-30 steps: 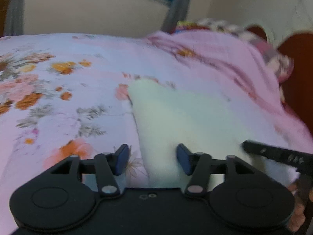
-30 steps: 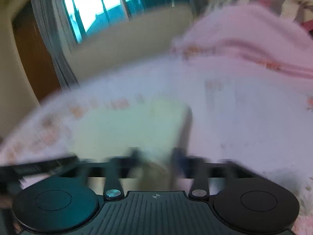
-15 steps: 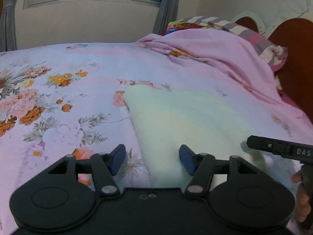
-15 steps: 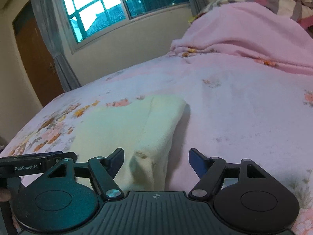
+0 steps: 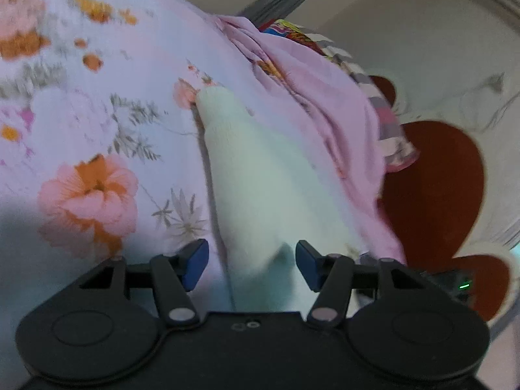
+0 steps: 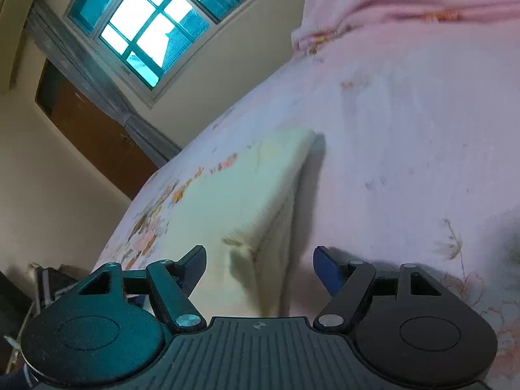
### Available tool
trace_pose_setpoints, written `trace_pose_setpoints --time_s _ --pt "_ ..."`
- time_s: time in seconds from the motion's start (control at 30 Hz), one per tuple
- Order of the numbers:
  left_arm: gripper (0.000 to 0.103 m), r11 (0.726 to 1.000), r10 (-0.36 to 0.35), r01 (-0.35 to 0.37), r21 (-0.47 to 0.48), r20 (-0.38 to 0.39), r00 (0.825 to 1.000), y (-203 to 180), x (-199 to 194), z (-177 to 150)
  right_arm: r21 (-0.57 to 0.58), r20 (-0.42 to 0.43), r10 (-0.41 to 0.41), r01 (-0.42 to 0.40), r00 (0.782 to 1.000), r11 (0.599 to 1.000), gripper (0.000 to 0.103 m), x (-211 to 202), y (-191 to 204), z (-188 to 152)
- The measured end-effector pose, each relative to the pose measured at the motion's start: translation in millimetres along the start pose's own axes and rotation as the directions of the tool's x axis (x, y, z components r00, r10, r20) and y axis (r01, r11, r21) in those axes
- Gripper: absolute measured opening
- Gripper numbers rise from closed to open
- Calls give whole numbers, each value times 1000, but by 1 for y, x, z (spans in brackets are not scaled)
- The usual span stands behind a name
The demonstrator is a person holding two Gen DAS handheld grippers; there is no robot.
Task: Fold small clothes
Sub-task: 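Move the left gripper to the sweater strip end and position around it, then grasp the strip end with the left gripper while the right gripper grasps the folded edge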
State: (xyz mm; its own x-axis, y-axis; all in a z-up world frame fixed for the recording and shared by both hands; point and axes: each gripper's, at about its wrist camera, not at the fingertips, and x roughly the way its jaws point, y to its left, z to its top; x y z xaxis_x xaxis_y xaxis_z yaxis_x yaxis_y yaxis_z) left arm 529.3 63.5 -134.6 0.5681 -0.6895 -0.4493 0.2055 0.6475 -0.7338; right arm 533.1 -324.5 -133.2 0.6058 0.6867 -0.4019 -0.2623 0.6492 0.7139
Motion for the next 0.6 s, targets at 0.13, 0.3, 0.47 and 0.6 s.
trace_pose_setpoints --time_s 0.13,0.3,0.47,0.6 --pt "57 998 -67 67 16 -32 997 12 7 6 -21 -45 54 -55 998 998 73 9 -6 7" --pt "58 993 -101 104 56 -43 994 19 26 18 -20 -101 131 -134 986 991 73 31 -15 23" --pt "54 988 -141 143 56 -45 989 24 42 30 -16 -138 176 -180 975 984 47 64 -22 37" --pt "56 983 -136 142 114 -58 989 21 48 34 -24 -157 210 -216 965 976 47 78 -20 39"
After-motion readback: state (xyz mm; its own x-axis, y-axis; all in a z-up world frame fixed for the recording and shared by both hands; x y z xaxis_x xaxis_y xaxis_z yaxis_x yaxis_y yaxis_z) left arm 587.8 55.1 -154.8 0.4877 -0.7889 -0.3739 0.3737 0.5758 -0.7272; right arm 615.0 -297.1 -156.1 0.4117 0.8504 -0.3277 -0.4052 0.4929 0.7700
